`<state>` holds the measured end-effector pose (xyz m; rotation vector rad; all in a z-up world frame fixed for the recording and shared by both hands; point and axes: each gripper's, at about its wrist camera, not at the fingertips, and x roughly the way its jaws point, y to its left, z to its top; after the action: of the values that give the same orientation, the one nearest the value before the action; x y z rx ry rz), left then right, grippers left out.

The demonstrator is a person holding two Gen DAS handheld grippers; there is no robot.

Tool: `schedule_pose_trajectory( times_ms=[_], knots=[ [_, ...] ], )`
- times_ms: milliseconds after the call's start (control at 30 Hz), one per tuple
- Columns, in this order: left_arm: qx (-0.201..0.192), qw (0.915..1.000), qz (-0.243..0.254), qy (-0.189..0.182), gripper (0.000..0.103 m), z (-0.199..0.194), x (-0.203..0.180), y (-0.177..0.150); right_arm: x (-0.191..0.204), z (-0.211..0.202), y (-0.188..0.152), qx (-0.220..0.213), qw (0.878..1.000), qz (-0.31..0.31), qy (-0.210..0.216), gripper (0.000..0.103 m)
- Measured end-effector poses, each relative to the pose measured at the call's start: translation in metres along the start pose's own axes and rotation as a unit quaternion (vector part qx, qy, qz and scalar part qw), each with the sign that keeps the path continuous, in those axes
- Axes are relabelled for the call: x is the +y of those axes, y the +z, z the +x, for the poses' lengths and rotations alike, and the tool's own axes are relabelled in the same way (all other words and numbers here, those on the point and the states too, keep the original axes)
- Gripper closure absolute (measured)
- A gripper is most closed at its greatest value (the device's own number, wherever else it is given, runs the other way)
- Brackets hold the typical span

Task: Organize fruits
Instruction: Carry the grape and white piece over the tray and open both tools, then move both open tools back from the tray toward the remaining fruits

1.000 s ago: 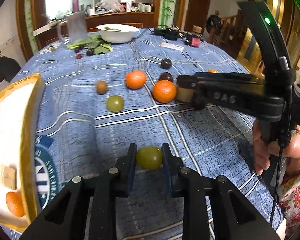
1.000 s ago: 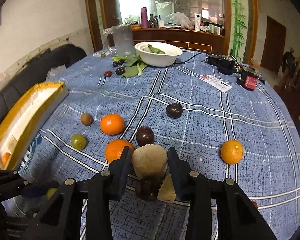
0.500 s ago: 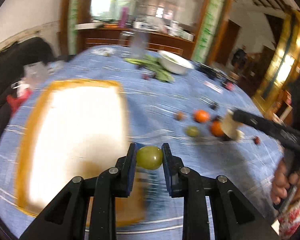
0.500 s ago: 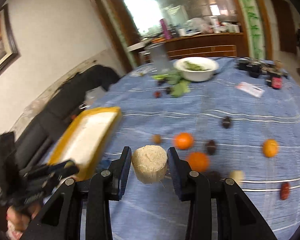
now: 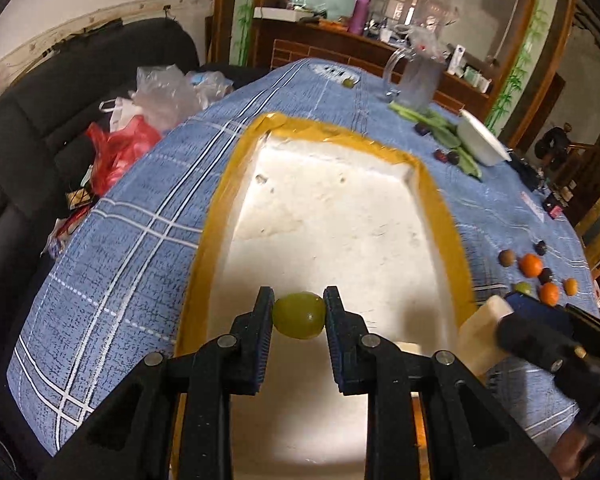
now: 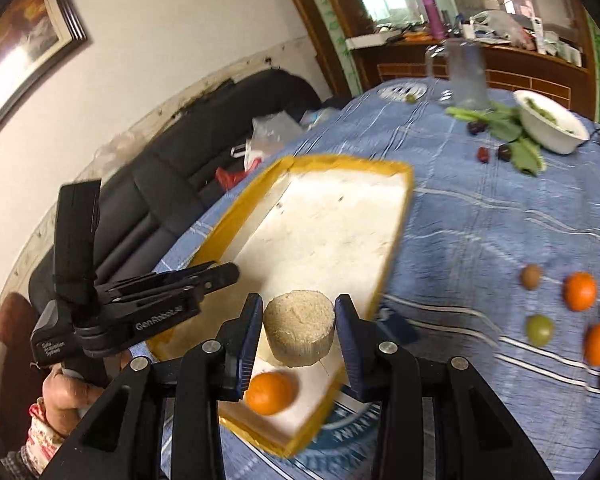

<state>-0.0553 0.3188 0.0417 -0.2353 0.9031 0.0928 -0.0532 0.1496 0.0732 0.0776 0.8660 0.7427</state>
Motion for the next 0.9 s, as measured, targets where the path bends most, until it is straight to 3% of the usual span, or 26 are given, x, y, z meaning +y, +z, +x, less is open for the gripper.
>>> schedule_pose_trajectory(
  times_ms=[233, 267, 367, 667, 800, 900],
  knots=[
    [0.011, 0.9996, -0.023, -0.008, 0.078, 0.006, 0.013, -0.005, -0.001, 0.024, 0.002, 0.004, 1.000, 0.001, -0.029, 0.061],
    [0.011, 0.9995, -0.028, -0.014, 0.072, 0.006, 0.014, -0.005, -0.002, 0.025, 0.003, 0.002, 1.000, 0.002, -0.031, 0.061],
    [0.006, 0.9981, -0.047, -0.040, 0.041, 0.000, 0.020, -0.005, -0.002, 0.027, 0.004, 0.001, 0.999, 0.002, -0.037, 0.061],
    [-0.004, 0.9915, -0.107, -0.073, 0.031, -0.030, 0.027, -0.012, -0.007, -0.011, 0.004, -0.038, 0.998, 0.012, -0.042, 0.061],
    [-0.035, 0.9933, -0.095, -0.055, 0.015, -0.058, 0.008, -0.022, -0.020, -0.039, -0.002, -0.055, 0.997, 0.027, -0.049, 0.060],
    [-0.064, 0.9942, -0.076, -0.041, 0.009, -0.076, -0.013, -0.032, -0.039, -0.065, -0.014, -0.066, 0.995, 0.048, -0.056, 0.056]
  ],
)
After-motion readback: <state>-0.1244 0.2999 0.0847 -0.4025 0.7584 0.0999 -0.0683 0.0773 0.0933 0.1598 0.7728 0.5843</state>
